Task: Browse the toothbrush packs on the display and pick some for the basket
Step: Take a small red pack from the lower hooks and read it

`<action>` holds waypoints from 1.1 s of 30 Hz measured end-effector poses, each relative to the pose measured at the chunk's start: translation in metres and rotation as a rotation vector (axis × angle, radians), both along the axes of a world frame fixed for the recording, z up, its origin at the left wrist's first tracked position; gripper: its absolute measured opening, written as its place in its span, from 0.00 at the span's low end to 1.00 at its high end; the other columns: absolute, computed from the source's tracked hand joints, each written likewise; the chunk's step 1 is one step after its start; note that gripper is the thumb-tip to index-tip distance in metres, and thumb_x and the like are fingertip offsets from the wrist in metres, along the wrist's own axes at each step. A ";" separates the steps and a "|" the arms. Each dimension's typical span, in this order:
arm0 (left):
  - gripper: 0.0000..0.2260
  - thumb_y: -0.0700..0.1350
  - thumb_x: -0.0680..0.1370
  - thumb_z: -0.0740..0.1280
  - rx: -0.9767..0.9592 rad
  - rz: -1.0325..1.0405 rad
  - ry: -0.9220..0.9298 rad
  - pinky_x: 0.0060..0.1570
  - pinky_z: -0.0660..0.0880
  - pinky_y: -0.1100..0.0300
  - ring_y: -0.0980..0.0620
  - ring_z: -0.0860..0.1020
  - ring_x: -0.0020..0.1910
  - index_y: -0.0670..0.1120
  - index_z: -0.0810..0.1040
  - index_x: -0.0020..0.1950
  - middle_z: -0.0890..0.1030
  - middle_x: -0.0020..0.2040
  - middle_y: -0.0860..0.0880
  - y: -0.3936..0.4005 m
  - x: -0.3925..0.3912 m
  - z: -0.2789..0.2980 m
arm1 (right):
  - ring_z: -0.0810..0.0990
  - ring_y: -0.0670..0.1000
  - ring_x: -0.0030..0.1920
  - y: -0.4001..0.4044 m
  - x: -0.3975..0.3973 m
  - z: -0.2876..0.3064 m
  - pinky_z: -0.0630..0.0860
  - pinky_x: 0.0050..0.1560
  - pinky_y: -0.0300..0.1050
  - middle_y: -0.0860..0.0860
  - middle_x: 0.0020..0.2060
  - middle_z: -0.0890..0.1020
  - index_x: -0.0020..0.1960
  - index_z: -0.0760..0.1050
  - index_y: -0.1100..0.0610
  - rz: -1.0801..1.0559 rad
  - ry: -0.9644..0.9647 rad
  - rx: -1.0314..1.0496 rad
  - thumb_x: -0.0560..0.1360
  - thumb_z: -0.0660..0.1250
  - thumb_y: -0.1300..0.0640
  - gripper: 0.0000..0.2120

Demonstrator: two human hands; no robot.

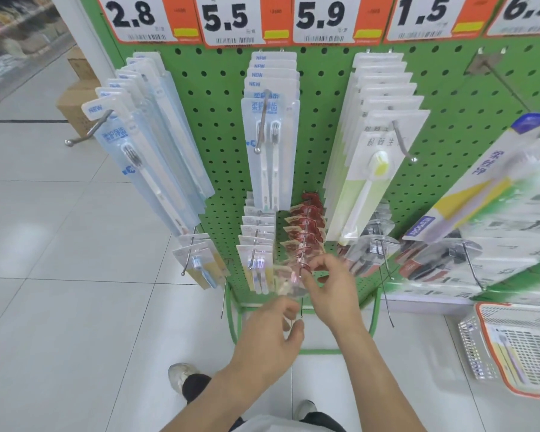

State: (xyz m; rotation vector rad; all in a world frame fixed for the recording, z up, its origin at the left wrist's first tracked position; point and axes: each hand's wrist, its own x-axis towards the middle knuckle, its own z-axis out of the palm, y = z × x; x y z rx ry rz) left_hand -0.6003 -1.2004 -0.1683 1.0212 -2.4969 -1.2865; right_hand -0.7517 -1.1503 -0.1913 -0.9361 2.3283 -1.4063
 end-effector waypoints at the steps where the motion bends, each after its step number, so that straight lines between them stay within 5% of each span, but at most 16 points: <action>1: 0.07 0.48 0.80 0.67 0.027 0.020 -0.039 0.49 0.76 0.62 0.61 0.78 0.43 0.53 0.77 0.58 0.80 0.50 0.58 0.000 0.001 -0.005 | 0.78 0.38 0.44 0.001 -0.001 0.002 0.69 0.42 0.27 0.41 0.40 0.81 0.44 0.75 0.50 0.021 -0.020 0.007 0.76 0.73 0.62 0.10; 7: 0.08 0.48 0.79 0.68 0.085 0.093 -0.108 0.46 0.77 0.65 0.62 0.78 0.43 0.54 0.75 0.59 0.79 0.50 0.57 -0.009 0.005 -0.015 | 0.80 0.40 0.41 0.010 0.003 0.009 0.72 0.40 0.30 0.43 0.38 0.84 0.46 0.80 0.49 0.075 -0.104 -0.009 0.78 0.71 0.61 0.07; 16: 0.26 0.53 0.77 0.72 0.080 0.146 -0.029 0.60 0.68 0.66 0.62 0.71 0.62 0.56 0.65 0.71 0.71 0.64 0.61 -0.011 0.011 -0.026 | 0.83 0.49 0.41 0.037 0.004 0.012 0.80 0.46 0.48 0.46 0.39 0.85 0.46 0.82 0.47 0.118 -0.395 -0.141 0.78 0.72 0.60 0.08; 19: 0.17 0.54 0.78 0.72 0.263 0.112 -0.012 0.57 0.73 0.67 0.64 0.76 0.58 0.58 0.72 0.64 0.79 0.58 0.63 -0.011 0.010 -0.029 | 0.81 0.49 0.36 0.044 0.003 0.013 0.78 0.39 0.45 0.51 0.37 0.85 0.46 0.84 0.44 0.123 -0.508 -0.196 0.77 0.72 0.63 0.12; 22: 0.03 0.43 0.80 0.70 0.383 0.103 0.071 0.51 0.81 0.57 0.52 0.84 0.48 0.49 0.80 0.53 0.86 0.47 0.53 -0.009 0.008 -0.029 | 0.81 0.47 0.37 0.048 0.005 0.016 0.78 0.37 0.40 0.50 0.38 0.86 0.50 0.84 0.50 0.147 -0.614 -0.224 0.79 0.69 0.63 0.09; 25: 0.04 0.38 0.80 0.69 0.402 0.082 0.119 0.48 0.80 0.61 0.51 0.84 0.45 0.45 0.81 0.51 0.86 0.44 0.50 -0.006 0.008 -0.024 | 0.80 0.49 0.37 0.056 0.007 0.014 0.78 0.41 0.44 0.49 0.36 0.83 0.55 0.81 0.54 0.287 -0.685 -0.143 0.78 0.67 0.50 0.10; 29: 0.05 0.38 0.80 0.69 0.413 0.099 0.141 0.49 0.80 0.60 0.51 0.84 0.46 0.46 0.82 0.52 0.87 0.46 0.51 -0.005 0.010 -0.026 | 0.76 0.54 0.36 0.063 0.009 0.009 0.72 0.41 0.52 0.56 0.35 0.80 0.47 0.81 0.56 0.302 -0.660 -0.076 0.75 0.68 0.33 0.25; 33: 0.04 0.38 0.80 0.69 0.466 0.138 0.189 0.49 0.81 0.58 0.46 0.85 0.47 0.44 0.82 0.52 0.87 0.46 0.47 -0.001 0.014 -0.025 | 0.81 0.58 0.39 0.070 0.009 0.010 0.79 0.46 0.63 0.66 0.40 0.83 0.51 0.82 0.59 0.305 -0.761 -0.092 0.80 0.66 0.45 0.17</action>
